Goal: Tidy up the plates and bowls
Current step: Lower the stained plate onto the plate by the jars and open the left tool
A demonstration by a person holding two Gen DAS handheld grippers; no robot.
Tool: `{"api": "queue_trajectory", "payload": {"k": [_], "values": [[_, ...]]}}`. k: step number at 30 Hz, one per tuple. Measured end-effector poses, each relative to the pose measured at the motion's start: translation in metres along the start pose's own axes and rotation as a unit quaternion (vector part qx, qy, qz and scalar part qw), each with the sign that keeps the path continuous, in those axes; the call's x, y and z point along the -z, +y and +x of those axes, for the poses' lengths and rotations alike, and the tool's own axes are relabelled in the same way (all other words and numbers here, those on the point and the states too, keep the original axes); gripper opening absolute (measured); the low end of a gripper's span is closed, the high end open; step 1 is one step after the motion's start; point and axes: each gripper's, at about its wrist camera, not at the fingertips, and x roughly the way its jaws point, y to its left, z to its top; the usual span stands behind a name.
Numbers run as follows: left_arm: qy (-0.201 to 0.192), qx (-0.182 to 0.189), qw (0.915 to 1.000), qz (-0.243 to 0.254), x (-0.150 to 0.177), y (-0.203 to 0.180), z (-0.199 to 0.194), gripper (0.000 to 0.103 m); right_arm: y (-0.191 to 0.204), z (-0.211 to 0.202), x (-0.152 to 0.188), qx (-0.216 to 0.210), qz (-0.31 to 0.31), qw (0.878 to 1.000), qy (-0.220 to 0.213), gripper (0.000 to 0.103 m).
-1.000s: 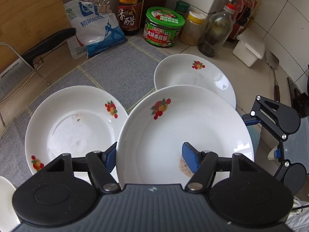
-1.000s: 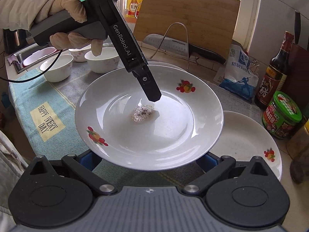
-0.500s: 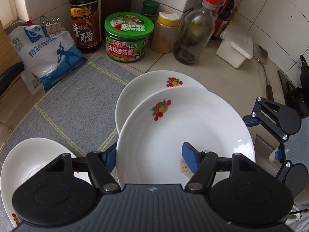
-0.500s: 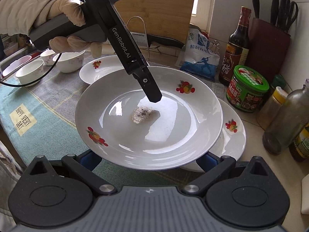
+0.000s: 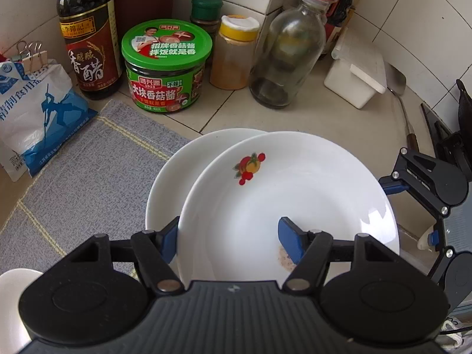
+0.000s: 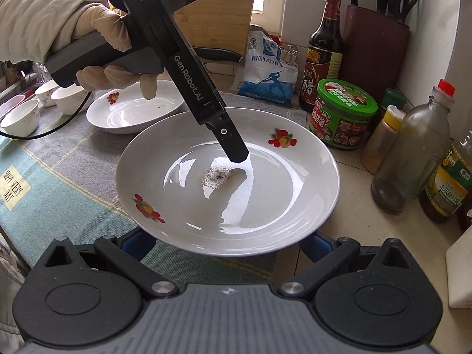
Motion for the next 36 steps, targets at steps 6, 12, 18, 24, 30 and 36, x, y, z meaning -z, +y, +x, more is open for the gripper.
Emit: {"api": "queue_trajectory", "payload": {"k": [6, 12, 18, 24, 30, 36], "values": [[0.004, 0.002, 1.0, 0.0, -0.004, 0.002, 0.009, 0.067, -0.004, 0.001, 0.001, 0.002, 0.009, 1.0, 0.005, 0.103], [0.007, 0.002, 1.0, -0.001, -0.006, 0.004, 0.015, 0.067, -0.007, 0.002, 0.001, 0.003, 0.02, 1.0, 0.005, 0.103], [0.011, 0.003, 0.9999, -0.006, -0.006, 0.007, 0.02, 0.068, -0.007, 0.001, 0.001, 0.001, 0.027, 1.0, 0.002, 0.103], [0.014, -0.016, 0.9997, -0.008, -0.009, 0.009, 0.022, 0.068, -0.009, 0.0, -0.001, 0.004, 0.033, 0.999, 0.001, 0.103], [0.012, -0.013, 0.9997, -0.014, -0.009, 0.013, 0.022, 0.068, -0.008, 0.001, -0.002, 0.005, 0.033, 0.999, 0.001, 0.103], [0.009, -0.01, 0.9995, -0.028, -0.01, 0.015, 0.02, 0.069, -0.007, 0.002, -0.002, 0.005, 0.034, 0.999, 0.004, 0.103]]}}
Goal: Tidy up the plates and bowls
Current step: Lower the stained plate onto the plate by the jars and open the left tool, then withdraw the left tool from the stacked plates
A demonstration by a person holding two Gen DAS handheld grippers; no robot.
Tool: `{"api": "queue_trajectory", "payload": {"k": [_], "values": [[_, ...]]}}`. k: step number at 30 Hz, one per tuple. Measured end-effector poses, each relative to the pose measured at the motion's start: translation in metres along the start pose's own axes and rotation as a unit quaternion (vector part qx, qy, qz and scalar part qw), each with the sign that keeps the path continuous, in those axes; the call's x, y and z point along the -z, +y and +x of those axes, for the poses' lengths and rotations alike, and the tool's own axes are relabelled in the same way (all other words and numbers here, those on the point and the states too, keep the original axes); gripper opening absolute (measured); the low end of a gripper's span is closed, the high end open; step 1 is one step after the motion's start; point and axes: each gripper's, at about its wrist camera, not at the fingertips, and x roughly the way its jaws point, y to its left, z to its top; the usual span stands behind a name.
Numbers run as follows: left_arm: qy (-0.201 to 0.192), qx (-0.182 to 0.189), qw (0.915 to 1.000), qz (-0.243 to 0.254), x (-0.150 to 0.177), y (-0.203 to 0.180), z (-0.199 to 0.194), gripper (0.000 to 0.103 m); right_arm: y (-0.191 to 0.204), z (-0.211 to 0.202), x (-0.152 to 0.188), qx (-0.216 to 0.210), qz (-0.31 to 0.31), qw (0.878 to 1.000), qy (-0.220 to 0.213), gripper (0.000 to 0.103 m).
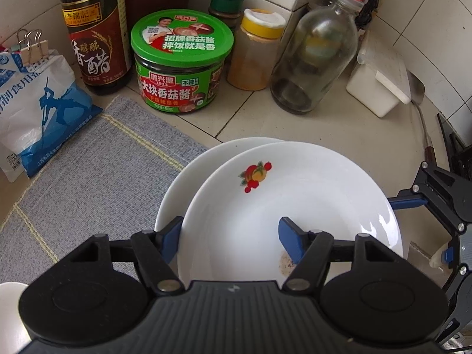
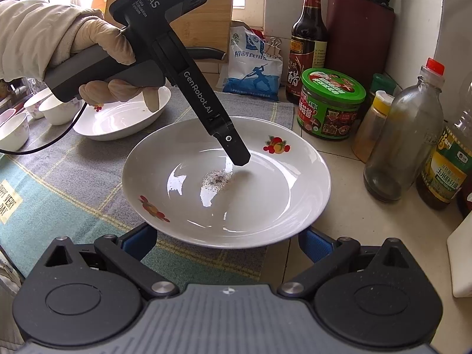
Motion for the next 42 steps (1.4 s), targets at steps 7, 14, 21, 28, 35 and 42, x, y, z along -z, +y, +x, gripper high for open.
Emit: {"api": "queue_trajectory", "payload": {"k": [7, 14, 21, 28, 35, 42], "values": [[0.0, -0.003, 1.0, 0.003, 0.0, 0.0, 0.0, 0.07, 0.0, -0.001, -0.001, 0.002, 0.001, 1.0, 0.0, 0.103], [0.0, -0.009, 0.9999, 0.007, 0.0, -0.003, -0.003, 0.071, 0.0, -0.002, -0.001, 0.004, -0.002, 1.0, 0.001, 0.103], [-0.009, -0.021, 0.9997, 0.011, -0.001, -0.005, -0.011, 0.075, 0.002, -0.002, -0.001, 0.001, -0.008, 1.0, 0.004, 0.103], [-0.035, -0.047, 0.9981, 0.018, 0.007, -0.006, -0.027, 0.077, 0.005, -0.003, 0.0, 0.003, -0.011, 1.0, 0.001, 0.103], [-0.109, -0.091, 0.9899, 0.012, 0.033, -0.016, -0.064, 0.078, 0.008, -0.01, 0.0, 0.021, 0.024, 0.999, -0.026, 0.103], [-0.175, -0.152, 0.9726, -0.019, 0.083, -0.038, -0.105, 0.087, 0.018, -0.015, -0.002, 0.023, 0.069, 0.996, -0.06, 0.103]]}}
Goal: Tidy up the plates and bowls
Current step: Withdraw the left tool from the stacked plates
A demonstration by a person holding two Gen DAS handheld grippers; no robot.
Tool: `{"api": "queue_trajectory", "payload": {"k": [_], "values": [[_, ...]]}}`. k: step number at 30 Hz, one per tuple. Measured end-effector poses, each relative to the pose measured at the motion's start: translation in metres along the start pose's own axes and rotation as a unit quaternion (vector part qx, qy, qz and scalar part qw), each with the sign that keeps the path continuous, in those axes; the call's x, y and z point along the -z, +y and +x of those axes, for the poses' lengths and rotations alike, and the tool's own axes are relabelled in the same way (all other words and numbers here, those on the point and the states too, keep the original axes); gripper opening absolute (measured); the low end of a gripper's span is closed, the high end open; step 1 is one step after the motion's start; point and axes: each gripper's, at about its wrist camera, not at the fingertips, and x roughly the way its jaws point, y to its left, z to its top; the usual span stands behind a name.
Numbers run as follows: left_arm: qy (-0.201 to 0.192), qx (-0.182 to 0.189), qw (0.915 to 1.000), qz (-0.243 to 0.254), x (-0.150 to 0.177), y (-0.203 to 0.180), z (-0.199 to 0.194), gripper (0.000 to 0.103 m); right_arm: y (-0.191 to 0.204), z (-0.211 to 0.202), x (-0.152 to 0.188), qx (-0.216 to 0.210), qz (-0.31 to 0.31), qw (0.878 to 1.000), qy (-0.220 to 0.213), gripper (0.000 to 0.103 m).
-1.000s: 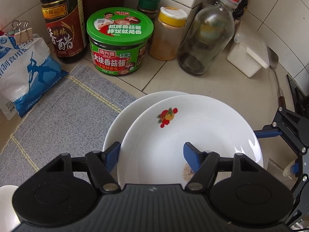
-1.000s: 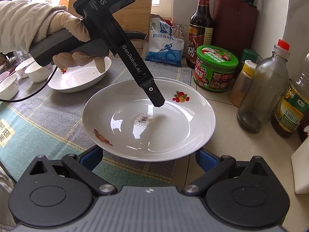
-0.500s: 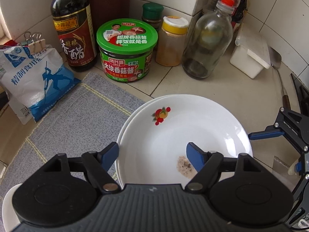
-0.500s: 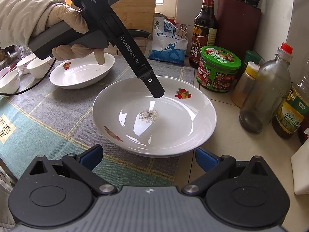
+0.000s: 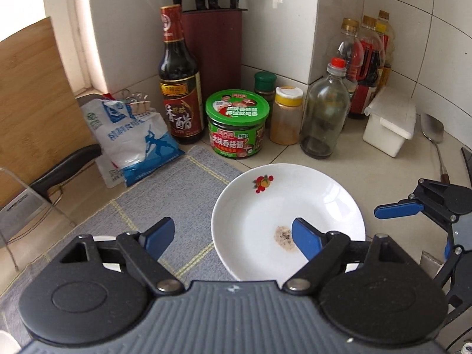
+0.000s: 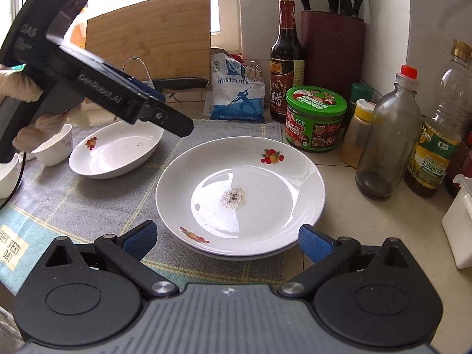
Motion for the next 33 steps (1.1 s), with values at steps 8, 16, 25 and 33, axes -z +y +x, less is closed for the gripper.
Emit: {"api": "queue_trajectory", "payload": {"k": [8, 16, 25, 33], "values": [[0.01, -0.067, 0.9931, -0.095, 0.063, 0.006, -0.047, 0.088, 0.036, 0.0, -0.004, -0.023, -0.016, 1.0, -0.007, 0.103], [0.013, -0.1, 0.9796, -0.173, 0.115, 0.045, -0.068, 0.087, 0.077, 0.01, -0.013, -0.026, -0.018, 0.999, 0.008, 0.103], [0.021, -0.11, 0.9789, -0.171, 0.148, 0.08, -0.05, 0.088, 0.114, 0.027, -0.035, 0.007, -0.029, 0.999, 0.04, 0.103], [0.011, -0.104, 0.9851, -0.137, 0.149, 0.087, -0.033, 0.088, 0.137, 0.033, -0.04, 0.023, -0.036, 0.998, 0.055, 0.103]]}}
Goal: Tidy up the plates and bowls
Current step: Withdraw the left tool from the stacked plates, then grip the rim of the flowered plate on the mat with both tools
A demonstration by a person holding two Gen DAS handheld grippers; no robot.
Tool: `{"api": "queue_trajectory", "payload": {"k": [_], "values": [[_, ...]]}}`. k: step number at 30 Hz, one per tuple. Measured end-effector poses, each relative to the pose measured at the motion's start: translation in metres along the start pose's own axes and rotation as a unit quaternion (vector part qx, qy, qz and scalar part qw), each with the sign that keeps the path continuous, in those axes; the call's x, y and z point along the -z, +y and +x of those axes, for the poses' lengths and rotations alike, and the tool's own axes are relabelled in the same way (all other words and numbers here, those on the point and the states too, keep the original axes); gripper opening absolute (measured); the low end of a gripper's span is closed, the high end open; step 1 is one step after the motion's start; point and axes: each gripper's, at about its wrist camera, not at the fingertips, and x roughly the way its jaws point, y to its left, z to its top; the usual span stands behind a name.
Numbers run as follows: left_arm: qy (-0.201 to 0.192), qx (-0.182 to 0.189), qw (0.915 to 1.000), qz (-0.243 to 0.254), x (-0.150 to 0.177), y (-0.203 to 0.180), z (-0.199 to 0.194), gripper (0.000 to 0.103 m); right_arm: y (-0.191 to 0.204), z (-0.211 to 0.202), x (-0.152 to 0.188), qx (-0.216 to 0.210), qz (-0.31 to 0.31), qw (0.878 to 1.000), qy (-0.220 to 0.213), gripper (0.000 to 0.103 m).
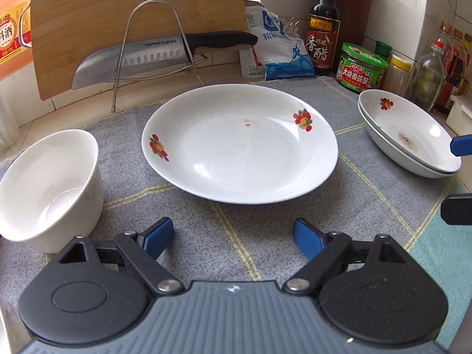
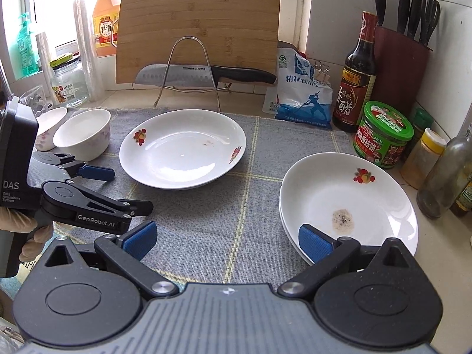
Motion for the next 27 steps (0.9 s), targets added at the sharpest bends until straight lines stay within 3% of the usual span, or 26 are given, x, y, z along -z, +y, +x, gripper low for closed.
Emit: {"api": "queue_trajectory", "payload": {"k": [8, 16, 23, 27], "values": [[-0.001, -0.005, 0.9999, 0.013, -0.01, -0.009, 0.017, 0.103, -0.007, 0.017, -0.018, -0.023, -0.031, 0.999, -0.004, 0.103], [0.0, -0.012, 0.9999, 0.005, -0.019, -0.008, 0.026, 0.103, -0.024, 0.051, -0.047, -0.067, -0.07, 0.995, -0.003, 0.103], [-0.012, -0.023, 0.9996, -0.009, -0.019, -0.009, 0.026, 0.103, -0.045, 0.101, -0.078, -0.108, -0.038, 0.993, 0.028, 0.103], [-0.011, -0.027, 0.9995, -0.014, -0.02, -0.011, 0.025, 0.103, -0.052, 0.129, -0.097, -0.157, -0.03, 0.986, 0.046, 0.103]]}}
